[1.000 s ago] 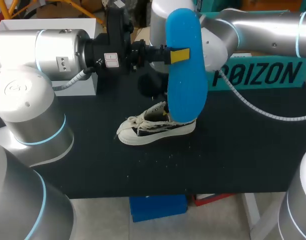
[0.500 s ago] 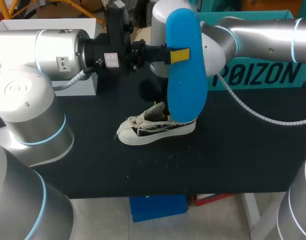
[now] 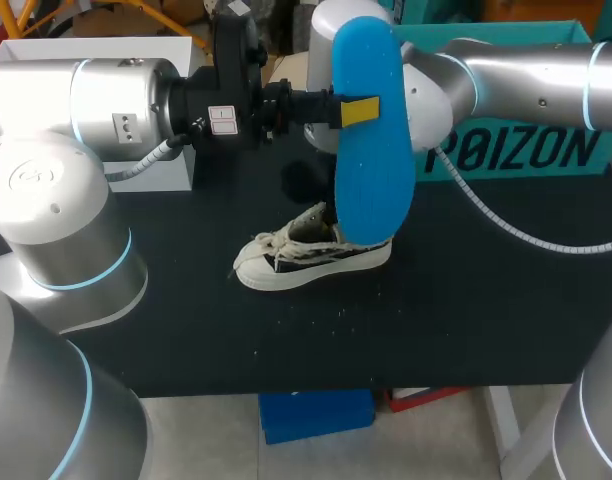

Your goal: Take the shoe out of the shoebox, open the shoe tongue, remove and reinsert the insole, then place the shoe into the shoebox

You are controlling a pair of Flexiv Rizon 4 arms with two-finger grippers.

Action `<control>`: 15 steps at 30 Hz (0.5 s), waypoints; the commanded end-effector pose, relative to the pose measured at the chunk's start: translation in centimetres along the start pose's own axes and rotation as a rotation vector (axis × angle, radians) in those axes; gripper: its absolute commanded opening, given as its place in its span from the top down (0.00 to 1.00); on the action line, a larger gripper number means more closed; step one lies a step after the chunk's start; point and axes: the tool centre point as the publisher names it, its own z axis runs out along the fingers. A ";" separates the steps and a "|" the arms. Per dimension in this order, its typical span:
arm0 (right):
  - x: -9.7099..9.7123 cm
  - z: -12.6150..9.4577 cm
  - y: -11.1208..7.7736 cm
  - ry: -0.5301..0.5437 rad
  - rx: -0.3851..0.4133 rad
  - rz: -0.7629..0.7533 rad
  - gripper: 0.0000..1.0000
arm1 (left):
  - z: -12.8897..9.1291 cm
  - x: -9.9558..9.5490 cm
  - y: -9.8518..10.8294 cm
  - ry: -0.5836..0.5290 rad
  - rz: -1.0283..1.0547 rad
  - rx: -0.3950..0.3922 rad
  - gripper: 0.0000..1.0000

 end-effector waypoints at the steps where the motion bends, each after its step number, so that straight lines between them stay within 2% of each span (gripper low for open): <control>1: 0.0 0.1 0.1 0.002 0.003 0.001 1.00 | 0.1 0.0 0.1 -0.002 0.001 0.001 1.00; 11: 0.0 0.1 0.1 0.002 0.003 0.001 1.00 | 0.1 0.0 0.1 -0.002 0.001 0.001 1.00; 13: -0.1 -0.7 -0.4 0.023 0.031 0.033 1.00 | 0.1 0.0 0.1 -0.002 0.001 0.001 1.00; 15: -0.6 -2.7 -1.1 0.014 0.062 0.120 1.00 | 0.1 0.0 0.1 -0.002 0.001 0.001 1.00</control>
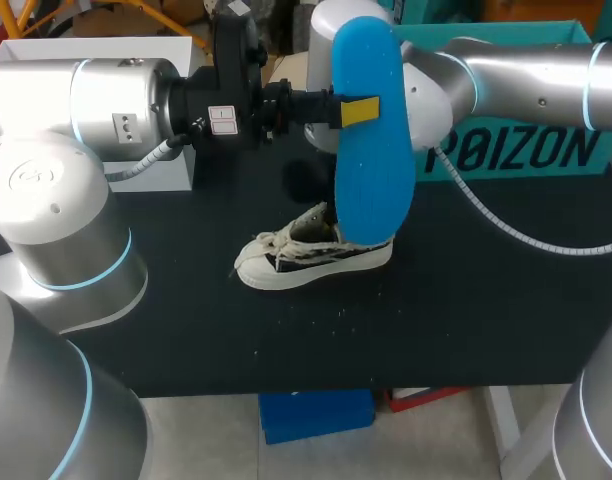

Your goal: Take the shoe out of the shoebox, open the shoe tongue, remove and reinsert the insole, then place the shoe into the shoebox

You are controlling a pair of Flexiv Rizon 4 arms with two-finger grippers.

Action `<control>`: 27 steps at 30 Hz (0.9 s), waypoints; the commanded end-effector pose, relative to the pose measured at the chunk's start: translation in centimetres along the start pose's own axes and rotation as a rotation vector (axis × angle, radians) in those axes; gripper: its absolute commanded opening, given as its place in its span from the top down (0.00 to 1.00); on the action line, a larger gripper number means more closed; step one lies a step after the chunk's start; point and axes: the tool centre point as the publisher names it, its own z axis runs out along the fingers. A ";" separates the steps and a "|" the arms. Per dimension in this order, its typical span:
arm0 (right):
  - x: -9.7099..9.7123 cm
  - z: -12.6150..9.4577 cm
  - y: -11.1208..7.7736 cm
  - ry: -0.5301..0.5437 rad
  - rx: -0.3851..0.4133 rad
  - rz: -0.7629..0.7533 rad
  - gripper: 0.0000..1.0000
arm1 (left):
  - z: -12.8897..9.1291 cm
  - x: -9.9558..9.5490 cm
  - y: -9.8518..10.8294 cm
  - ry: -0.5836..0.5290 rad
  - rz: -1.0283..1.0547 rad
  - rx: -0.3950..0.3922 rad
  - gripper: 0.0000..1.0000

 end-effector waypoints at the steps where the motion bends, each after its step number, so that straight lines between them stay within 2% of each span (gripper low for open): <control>1: -0.9 -4.0 -1.1 0.014 0.044 0.141 1.00 | 0.1 0.0 0.1 -0.002 0.001 0.001 1.00; 6: -1.2 -9.2 -3.1 0.022 -0.013 0.403 1.00 | 0.1 0.0 0.1 -0.002 0.001 0.001 1.00; 10: -1.1 -11.5 -4.3 0.006 -0.047 0.618 1.00 | 0.1 0.0 0.1 -0.002 0.001 0.001 1.00; 11: -1.1 -11.6 -4.4 0.001 -0.056 0.653 1.00 | 0.1 0.0 0.1 -0.002 0.001 0.001 1.00; 12: -1.3 -12.0 -4.7 -0.012 -0.111 0.774 1.00 | 0.1 0.0 0.1 -0.002 0.001 0.001 1.00; 17: -1.5 -12.0 -5.9 -0.117 -0.186 1.148 1.00 | 0.1 0.0 0.1 -0.002 0.001 0.001 1.00; 20: -1.3 -11.9 -6.5 -0.174 -0.212 1.306 1.00 | 0.1 0.0 0.1 -0.002 0.001 0.001 1.00; 27: -1.1 -12.0 -7.1 -0.231 -0.278 1.580 1.00 | 0.1 0.0 0.1 -0.002 0.001 0.001 1.00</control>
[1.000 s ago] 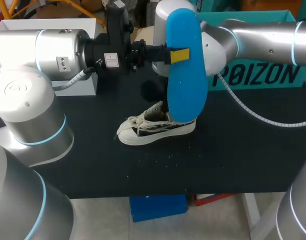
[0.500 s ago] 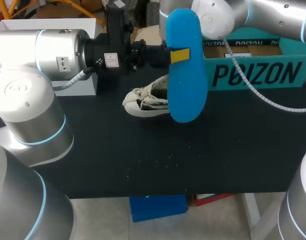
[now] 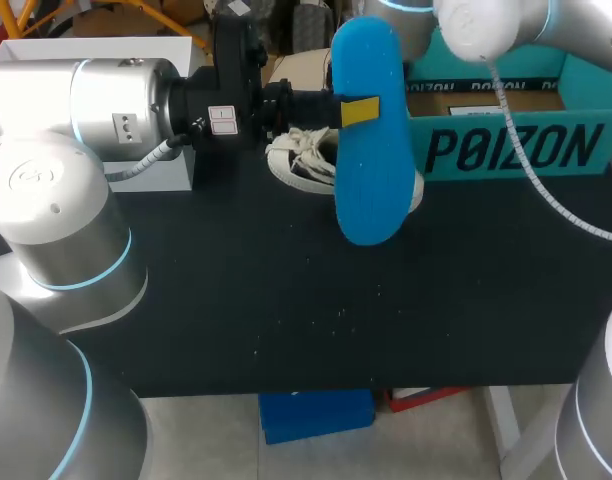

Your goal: Take the shoe out of the shoebox, open the shoe tongue, remove and reinsert the insole, then place the shoe into the shoebox

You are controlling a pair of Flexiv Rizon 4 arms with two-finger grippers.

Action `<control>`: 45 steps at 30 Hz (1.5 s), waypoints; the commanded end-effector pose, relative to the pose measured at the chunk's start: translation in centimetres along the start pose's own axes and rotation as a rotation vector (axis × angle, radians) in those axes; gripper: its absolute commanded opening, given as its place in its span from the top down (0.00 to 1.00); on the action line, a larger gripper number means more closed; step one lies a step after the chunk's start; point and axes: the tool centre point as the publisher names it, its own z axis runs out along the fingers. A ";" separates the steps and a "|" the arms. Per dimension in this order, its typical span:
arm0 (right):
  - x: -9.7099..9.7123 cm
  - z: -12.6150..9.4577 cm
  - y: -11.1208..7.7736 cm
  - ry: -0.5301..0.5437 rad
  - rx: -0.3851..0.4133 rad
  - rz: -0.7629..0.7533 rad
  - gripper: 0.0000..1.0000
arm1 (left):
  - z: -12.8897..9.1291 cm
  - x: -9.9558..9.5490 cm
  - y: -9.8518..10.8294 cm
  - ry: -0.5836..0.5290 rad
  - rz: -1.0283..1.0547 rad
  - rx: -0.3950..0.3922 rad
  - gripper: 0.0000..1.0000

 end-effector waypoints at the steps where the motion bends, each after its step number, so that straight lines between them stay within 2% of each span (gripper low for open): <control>1: 0.6 -0.3 -0.7 -0.124 -0.240 0.764 1.00 | 0.1 0.0 0.1 -0.002 0.001 0.001 1.00; 6: 1.5 -0.3 -0.4 -0.138 -0.243 0.850 1.00 | 0.1 0.0 0.1 -0.002 0.001 0.001 1.00; 15: 3.5 1.6 -0.1 -0.177 -0.214 0.956 1.00 | 0.1 0.0 0.1 -0.002 0.001 0.001 1.00; 25: 5.1 3.6 0.8 -0.201 -0.197 0.976 1.00 | 0.1 0.0 0.1 -0.002 0.001 0.001 1.00; 30: 5.1 5.3 0.8 -0.216 -0.173 0.979 1.00 | 0.1 0.0 0.1 -0.002 0.001 0.001 1.00; 39: 5.7 9.7 0.7 -0.212 -0.093 0.980 1.00 | 0.1 0.0 0.1 -0.002 0.001 0.001 1.00; 45: 5.7 11.0 0.8 -0.210 -0.078 1.012 1.00 | 0.1 0.0 0.1 -0.002 0.001 0.001 1.00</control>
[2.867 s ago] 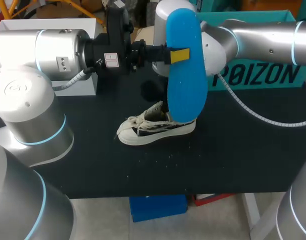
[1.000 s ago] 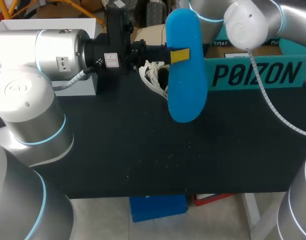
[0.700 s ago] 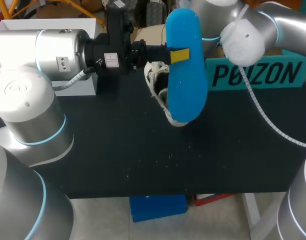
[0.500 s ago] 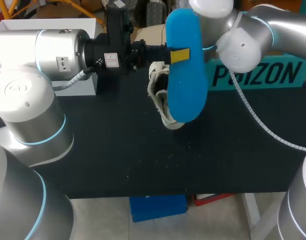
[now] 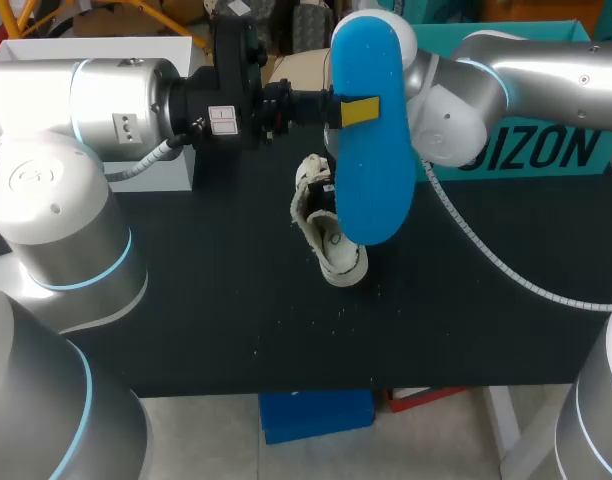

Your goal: Take the shoe out of the shoebox, open the shoe tongue, remove and reinsert the insole, then place the shoe into the shoebox

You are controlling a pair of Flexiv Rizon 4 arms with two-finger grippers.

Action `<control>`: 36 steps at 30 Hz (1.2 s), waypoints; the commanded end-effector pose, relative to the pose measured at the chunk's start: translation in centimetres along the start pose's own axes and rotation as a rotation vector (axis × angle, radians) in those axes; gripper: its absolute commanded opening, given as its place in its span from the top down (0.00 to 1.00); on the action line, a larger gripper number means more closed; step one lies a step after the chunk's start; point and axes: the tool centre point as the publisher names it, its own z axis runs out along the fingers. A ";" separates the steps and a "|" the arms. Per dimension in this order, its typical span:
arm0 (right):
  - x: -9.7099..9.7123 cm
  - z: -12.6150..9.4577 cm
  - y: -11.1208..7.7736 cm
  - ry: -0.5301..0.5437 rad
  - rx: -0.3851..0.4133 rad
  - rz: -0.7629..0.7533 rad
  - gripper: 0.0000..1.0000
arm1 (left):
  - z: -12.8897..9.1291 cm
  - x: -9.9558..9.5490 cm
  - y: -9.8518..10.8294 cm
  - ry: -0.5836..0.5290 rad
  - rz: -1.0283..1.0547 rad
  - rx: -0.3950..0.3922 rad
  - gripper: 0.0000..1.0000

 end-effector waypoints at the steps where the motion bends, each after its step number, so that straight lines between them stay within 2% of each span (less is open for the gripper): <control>1: 0.8 1.1 0.5 -0.006 0.008 0.016 1.00 | 0.1 0.0 0.1 -0.002 0.001 0.001 1.00; 10: 0.7 1.1 0.8 -0.007 0.013 0.060 1.00 | 0.1 0.0 0.1 -0.002 0.001 0.001 1.00; 19: -1.4 0.6 1.4 -0.023 0.001 0.106 1.00 | 0.1 0.0 0.1 -0.002 0.001 0.001 1.00; 25: -1.9 0.4 2.0 -0.021 -0.005 0.148 1.00 | 0.1 0.0 0.1 -0.002 0.001 0.001 1.00; 36: -1.9 1.2 1.9 -0.044 0.020 0.175 1.00 | 0.1 0.0 0.1 -0.002 0.001 0.001 1.00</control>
